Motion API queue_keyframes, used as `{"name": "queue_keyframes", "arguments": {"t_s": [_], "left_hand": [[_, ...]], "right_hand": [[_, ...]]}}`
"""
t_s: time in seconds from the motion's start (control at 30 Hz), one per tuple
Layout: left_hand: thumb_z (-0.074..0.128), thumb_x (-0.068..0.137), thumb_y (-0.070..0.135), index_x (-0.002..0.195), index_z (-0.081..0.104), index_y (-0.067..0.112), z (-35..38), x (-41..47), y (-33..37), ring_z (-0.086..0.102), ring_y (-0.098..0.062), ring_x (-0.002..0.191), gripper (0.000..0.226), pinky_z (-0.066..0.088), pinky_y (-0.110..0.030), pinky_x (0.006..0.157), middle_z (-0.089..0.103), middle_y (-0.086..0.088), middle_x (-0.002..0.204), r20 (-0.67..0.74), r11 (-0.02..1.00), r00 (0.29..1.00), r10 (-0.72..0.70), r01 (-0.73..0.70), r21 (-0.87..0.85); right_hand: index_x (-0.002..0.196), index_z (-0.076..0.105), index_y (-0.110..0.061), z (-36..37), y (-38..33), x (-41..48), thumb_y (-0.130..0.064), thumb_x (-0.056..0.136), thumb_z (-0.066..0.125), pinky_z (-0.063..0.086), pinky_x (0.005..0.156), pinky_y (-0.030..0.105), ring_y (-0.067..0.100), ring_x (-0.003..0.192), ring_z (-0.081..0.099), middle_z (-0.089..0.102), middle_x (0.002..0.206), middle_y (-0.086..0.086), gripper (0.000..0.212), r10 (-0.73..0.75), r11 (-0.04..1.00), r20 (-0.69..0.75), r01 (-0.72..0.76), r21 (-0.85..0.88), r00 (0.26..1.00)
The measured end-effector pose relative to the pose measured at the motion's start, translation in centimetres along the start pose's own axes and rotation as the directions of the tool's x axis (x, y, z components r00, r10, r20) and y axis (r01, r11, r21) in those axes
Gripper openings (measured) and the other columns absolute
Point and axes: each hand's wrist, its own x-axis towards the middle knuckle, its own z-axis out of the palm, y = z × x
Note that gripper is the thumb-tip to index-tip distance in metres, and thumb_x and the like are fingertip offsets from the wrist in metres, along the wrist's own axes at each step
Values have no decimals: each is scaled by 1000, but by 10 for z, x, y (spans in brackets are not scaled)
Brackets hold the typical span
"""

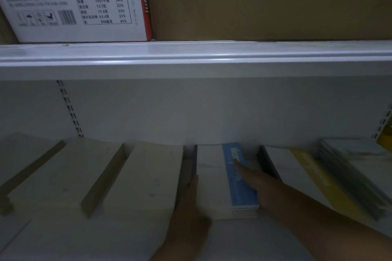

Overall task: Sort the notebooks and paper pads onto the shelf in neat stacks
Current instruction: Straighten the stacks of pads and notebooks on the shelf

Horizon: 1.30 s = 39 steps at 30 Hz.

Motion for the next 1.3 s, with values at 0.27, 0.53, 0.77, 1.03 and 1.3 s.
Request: {"name": "queue_keyframes", "arguments": {"t_s": [0.27, 0.53, 0.77, 1.03, 1.3], "left_hand": [[65, 77, 9, 127, -16, 61, 1, -5, 7, 56, -5, 97, 109, 44, -18, 83, 51, 12, 134, -59, 1000, 998, 0, -1, -25], [68, 74, 12, 134, -20, 53, 0, -4, 19, 63, -19, 102, 114, 49, -27, 86, 62, 0, 119, -94, 984, 982, -166, 171, 43], [64, 69, 10, 149, 9, 40, -2, 3, 26, 59, -15, 87, 102, 48, -25, 81, 59, 8, 99, -106, 958, 954, -279, 284, 33], [62, 79, -9, 151, 16, 16, -12, 1, 30, 46, 6, 71, 89, 38, 0, 46, 49, 5, 117, 104, 872, 937, -333, 348, -344], [74, 64, 34, 123, 61, 16, -11, 16, 28, 60, -25, 103, 62, 48, -38, 94, 63, -7, 117, 214, 591, 889, -405, 433, -681]], "right_hand": [[119, 59, -9, -9, 20, -8, -25, 94, 56, 51, 62, 28, 20, 79, 63, 65, 91, 3, 30, -172, 982, 59, 176, -63, 983], [119, 49, -27, -25, 34, -6, -12, 93, 55, 47, 62, 7, 3, 87, 60, 61, 112, -5, 30, -303, 895, 163, 339, -291, 939], [112, 56, -29, -25, 42, 7, 6, 88, 50, 49, 64, 17, 8, 90, 64, 67, 102, -7, 43, -321, 922, 187, 351, -163, 928], [92, 61, -29, -22, 56, 2, 11, 90, 42, 48, 68, 28, 10, 80, 66, 69, 86, -12, 44, -380, 925, 85, 380, 22, 921], [88, 61, -28, -23, 50, 3, 12, 92, 37, 49, 49, 13, -4, 59, 66, 70, 66, -21, 47, -336, 939, 90, 326, 114, 937]]}}
